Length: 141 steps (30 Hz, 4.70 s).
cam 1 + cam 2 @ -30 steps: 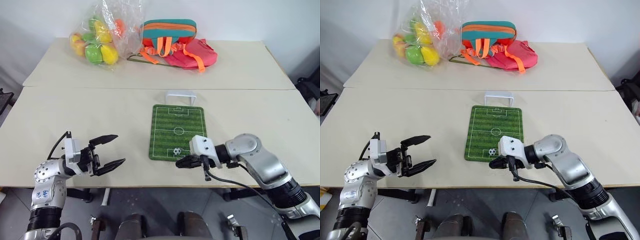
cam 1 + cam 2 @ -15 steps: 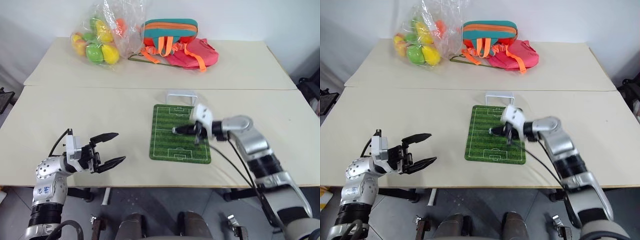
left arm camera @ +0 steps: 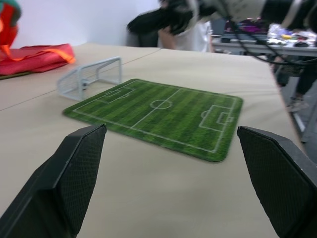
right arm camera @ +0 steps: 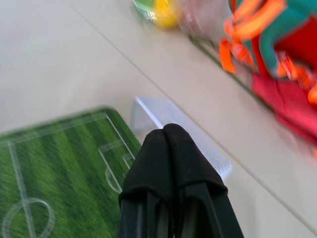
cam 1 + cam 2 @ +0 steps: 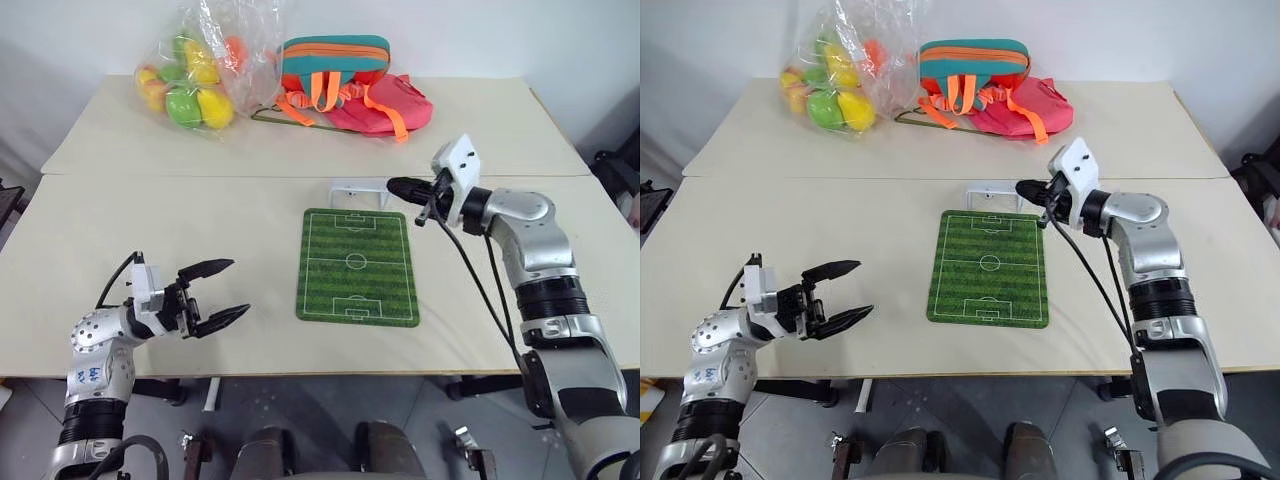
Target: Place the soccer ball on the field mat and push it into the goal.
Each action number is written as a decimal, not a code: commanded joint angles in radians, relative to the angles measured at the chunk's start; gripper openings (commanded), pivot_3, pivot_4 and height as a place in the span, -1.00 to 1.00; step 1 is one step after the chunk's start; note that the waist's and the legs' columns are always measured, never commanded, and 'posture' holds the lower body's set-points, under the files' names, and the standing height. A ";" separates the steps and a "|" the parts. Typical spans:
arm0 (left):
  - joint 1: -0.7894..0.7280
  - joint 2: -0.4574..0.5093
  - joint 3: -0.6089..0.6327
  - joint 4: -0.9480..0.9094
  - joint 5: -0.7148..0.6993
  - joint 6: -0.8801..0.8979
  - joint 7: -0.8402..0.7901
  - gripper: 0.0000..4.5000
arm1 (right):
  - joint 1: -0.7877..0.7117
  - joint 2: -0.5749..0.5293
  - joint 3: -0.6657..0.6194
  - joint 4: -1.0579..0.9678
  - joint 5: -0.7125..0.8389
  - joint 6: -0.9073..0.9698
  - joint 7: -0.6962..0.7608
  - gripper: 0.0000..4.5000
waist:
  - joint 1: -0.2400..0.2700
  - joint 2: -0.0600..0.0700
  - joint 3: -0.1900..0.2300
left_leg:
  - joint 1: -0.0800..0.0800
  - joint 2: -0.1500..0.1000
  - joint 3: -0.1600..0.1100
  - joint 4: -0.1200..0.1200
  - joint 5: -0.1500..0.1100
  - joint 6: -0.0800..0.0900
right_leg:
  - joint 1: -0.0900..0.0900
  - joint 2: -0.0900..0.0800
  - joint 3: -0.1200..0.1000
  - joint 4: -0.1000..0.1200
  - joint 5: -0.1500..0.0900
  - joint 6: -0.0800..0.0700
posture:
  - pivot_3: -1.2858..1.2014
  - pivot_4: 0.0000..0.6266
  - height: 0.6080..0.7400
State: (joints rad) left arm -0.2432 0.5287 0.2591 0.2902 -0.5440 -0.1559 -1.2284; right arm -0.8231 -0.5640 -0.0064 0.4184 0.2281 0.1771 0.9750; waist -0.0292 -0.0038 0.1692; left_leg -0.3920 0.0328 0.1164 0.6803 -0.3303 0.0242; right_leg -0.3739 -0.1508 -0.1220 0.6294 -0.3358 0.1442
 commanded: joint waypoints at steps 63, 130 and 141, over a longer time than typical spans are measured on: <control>-0.103 -0.316 0.112 -0.099 0.355 0.139 1.304 1.00 | 0.412 0.303 -0.467 0.039 -0.078 -0.202 -1.296 0.99 | 0.024 -0.002 0.001 | 0.001 0.000 0.003 0.001 -0.001 0.000 | 0.000 0.000 0.003 0.000 0.000 0.001 | 0.03 -0.52 1.00; 0.124 -0.162 0.123 -0.182 0.318 0.065 1.072 1.00 | 0.588 0.045 -0.325 -0.172 0.086 -0.134 -0.625 0.99 | 0.002 -0.006 -0.005 | 0.003 0.004 0.004 -0.003 -0.001 0.000 | 0.001 0.000 0.004 -0.003 0.000 0.001 | 0.03 -0.52 1.00; 0.087 -0.090 0.133 -0.154 0.248 0.107 0.934 1.00 | 0.625 -0.061 -0.317 -0.264 0.132 -0.021 -0.384 0.99 | 0.006 -0.006 -0.005 | 0.003 0.004 0.004 -0.002 -0.001 0.000 | 0.001 0.000 0.004 -0.003 0.000 0.001 | 0.03 -0.52 1.00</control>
State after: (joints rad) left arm -0.1490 0.4185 0.3794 0.1570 -0.2784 -0.0449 -0.2822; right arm -0.2038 -0.5972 -0.3135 0.1975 0.3409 0.1471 0.5632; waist -0.0234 -0.0099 0.1646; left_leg -0.3893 0.0364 0.1203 0.6782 -0.3316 0.0246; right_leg -0.3724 -0.1510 -0.1179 0.6264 -0.3354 0.1449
